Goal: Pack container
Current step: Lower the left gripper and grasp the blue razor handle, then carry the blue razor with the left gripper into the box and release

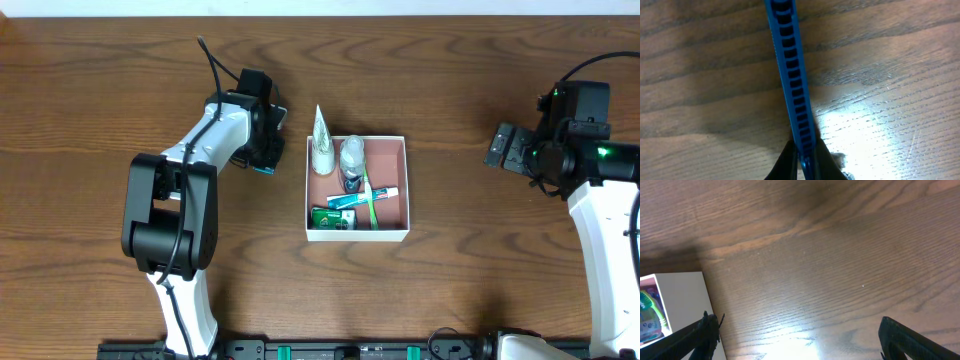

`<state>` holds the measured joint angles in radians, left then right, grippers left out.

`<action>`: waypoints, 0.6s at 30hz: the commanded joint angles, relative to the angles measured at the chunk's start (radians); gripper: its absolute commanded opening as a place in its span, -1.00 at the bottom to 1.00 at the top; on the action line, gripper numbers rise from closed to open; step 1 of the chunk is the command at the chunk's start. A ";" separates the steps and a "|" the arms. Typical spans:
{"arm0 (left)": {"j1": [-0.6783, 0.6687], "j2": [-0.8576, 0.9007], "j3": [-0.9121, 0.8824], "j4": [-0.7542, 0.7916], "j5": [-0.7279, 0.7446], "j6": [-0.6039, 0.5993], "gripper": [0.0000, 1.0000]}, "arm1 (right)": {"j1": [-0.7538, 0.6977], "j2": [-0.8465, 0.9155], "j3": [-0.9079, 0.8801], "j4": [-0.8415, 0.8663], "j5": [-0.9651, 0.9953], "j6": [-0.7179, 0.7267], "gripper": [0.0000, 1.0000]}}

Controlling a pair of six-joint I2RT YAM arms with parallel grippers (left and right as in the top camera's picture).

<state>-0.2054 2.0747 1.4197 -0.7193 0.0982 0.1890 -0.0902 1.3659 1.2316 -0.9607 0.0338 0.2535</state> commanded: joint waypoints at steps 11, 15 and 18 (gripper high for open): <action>0.005 -0.168 0.053 -0.032 -0.002 -0.072 -0.88 | -0.002 0.000 0.012 -0.001 0.000 0.011 0.99; 0.004 -0.250 0.053 -0.040 -0.001 -0.130 -0.88 | -0.002 0.000 0.012 -0.001 0.000 0.011 0.99; -0.005 -0.323 0.053 -0.062 0.000 -0.190 -0.88 | -0.002 0.000 0.012 -0.001 0.000 0.011 0.98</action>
<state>-0.2058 1.8114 1.4498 -0.7647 0.0982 0.0704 -0.0902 1.3659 1.2316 -0.9607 0.0338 0.2535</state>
